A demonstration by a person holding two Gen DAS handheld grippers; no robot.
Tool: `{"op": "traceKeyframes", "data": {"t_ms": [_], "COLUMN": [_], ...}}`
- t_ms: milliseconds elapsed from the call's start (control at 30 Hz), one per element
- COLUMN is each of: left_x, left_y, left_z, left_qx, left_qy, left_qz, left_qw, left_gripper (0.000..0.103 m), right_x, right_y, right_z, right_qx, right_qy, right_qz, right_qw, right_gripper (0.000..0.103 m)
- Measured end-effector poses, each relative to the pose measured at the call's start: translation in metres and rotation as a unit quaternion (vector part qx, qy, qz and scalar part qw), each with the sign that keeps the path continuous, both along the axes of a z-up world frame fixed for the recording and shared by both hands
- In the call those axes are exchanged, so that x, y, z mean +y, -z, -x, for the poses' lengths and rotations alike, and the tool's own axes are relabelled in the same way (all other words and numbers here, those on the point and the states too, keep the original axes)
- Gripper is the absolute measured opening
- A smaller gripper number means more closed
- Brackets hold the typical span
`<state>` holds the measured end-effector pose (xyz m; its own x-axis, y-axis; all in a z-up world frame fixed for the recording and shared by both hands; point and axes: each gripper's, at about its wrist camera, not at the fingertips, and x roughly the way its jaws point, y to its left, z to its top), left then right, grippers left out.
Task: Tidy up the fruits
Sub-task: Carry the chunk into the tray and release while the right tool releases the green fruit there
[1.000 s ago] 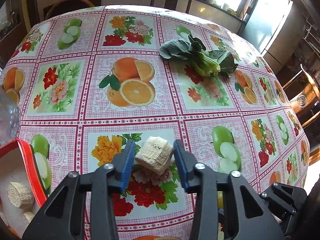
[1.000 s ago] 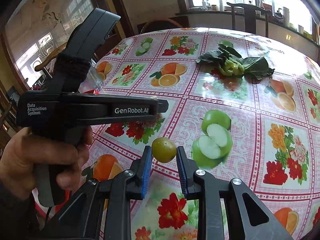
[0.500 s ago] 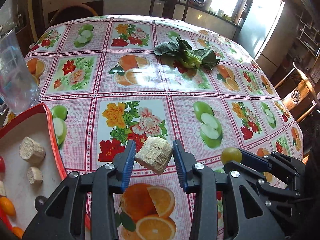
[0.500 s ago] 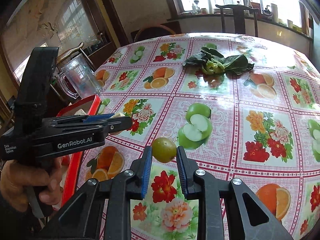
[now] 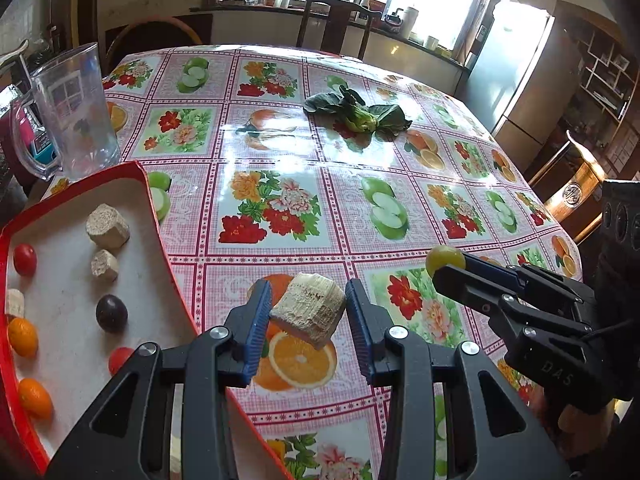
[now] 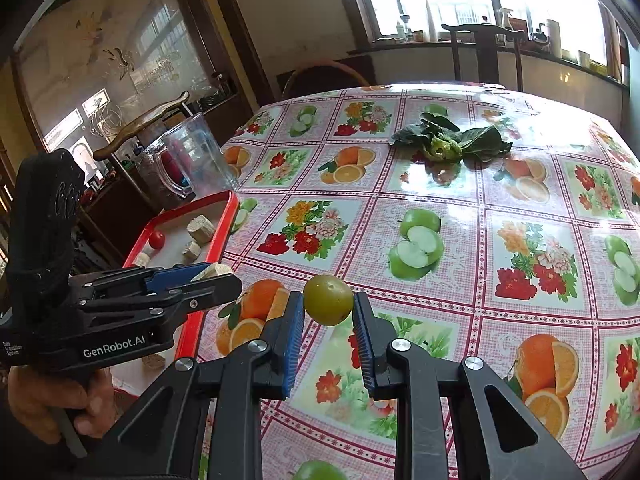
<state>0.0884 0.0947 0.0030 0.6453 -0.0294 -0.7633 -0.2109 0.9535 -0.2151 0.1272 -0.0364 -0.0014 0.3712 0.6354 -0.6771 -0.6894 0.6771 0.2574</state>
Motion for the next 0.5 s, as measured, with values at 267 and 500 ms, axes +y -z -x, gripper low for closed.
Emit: {"op": "traceKeyframes", "data": {"t_ms": [267,500], "left_x": [0.002,0.013], "left_y": [-0.006,-0.008], "left_z": [0.041,0.070], "left_qx": [-0.015,-0.025], "left_qy": [-0.013,-0.035], "left_qz": [0.002,-0.004], "left_qw": [0.9998,0.9991], "left_gripper": [0.036,0.036], "right_x": [0.012,0.028], "right_y": [-0.010,-0.014], "right_z": [0.026,0.046], "right_qx": [-0.009,-0.012], "right_qy": [-0.020,-0.041], "right_qz": [-0.007,-0.010], "right_qw": [1.000,0.999], "right_gripper": [0.025,0.025]}}
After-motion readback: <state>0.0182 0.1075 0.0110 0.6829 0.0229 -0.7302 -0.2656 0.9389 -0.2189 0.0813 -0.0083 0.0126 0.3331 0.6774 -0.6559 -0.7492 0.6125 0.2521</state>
